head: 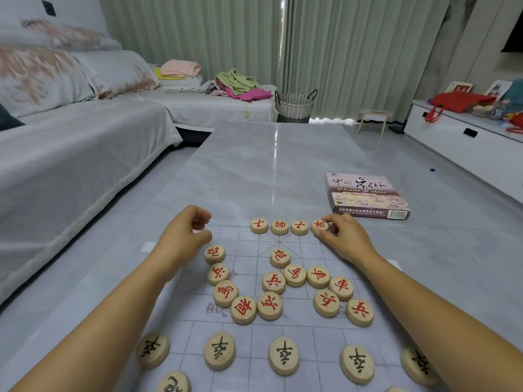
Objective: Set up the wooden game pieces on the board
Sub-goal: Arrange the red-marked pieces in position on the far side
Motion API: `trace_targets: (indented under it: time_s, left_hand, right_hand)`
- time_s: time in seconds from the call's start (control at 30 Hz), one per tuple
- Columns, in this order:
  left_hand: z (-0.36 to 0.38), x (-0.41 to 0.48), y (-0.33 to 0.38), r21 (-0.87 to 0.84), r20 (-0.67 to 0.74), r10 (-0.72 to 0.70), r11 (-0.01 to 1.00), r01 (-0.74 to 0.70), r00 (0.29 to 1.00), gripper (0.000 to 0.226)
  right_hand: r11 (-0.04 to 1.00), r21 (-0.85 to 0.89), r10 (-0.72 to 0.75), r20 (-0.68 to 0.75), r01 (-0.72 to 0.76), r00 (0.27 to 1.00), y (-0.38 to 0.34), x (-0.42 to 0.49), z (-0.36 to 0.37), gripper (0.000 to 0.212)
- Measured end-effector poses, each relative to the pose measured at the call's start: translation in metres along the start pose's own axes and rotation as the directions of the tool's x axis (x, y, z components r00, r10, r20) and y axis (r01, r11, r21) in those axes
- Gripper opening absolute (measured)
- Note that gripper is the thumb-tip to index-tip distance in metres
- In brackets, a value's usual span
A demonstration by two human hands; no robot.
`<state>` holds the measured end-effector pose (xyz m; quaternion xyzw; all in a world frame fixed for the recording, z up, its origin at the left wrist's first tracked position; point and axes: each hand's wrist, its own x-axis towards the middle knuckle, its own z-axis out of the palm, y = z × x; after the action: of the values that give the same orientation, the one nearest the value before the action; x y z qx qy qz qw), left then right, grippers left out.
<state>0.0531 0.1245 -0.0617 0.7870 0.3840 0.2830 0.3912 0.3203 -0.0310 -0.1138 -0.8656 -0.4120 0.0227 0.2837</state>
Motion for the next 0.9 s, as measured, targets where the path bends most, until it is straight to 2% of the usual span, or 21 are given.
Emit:
trace_targets:
  time_s: [0.13,0.23,0.37,0.5,0.63,0.73,0.9]
  left_hand:
    - [-0.017,0.0,-0.001,-0.002,-0.007,-0.044,0.999,0.044,0.999,0.022]
    - [-0.028,-0.009,-0.014,0.024,0.116,-0.075,0.997,0.072,0.99,0.024]
    - [-0.034,-0.025,-0.027,0.072,0.315,-0.083,0.995,0.064,0.945,0.018]
    - [-0.031,-0.032,-0.028,0.108,0.357,-0.103,0.992,0.069,0.928,0.026]
    - [-0.018,-0.039,-0.022,0.213,0.423,-0.061,0.976,-0.034,0.904,0.043]
    - [-0.009,-0.044,-0.017,0.224,0.421,0.008,0.968,-0.113,0.907,0.042]
    - [-0.007,-0.046,-0.013,0.314,0.409,0.016,0.936,-0.158,0.912,0.041]
  right_hand:
    - [1.0,0.005,-0.01,0.0,0.01,1.0,0.0,0.0,0.0,0.045]
    - [1.0,0.016,-0.016,-0.004,0.016,1.0,0.0,0.0,0.001,0.045]
    - [1.0,0.015,-0.021,-0.009,0.021,1.0,0.002,0.001,0.002,0.044]
    - [1.0,0.019,-0.017,-0.002,0.017,1.0,0.001,0.001,0.002,0.042]
    - [1.0,0.021,-0.01,0.003,0.01,1.0,0.0,0.001,0.001,0.043]
    - [1.0,0.016,-0.008,0.003,0.008,1.0,0.0,0.0,0.001,0.044]
    - [1.0,0.018,-0.009,0.009,0.008,1.0,-0.001,0.0,0.0,0.044]
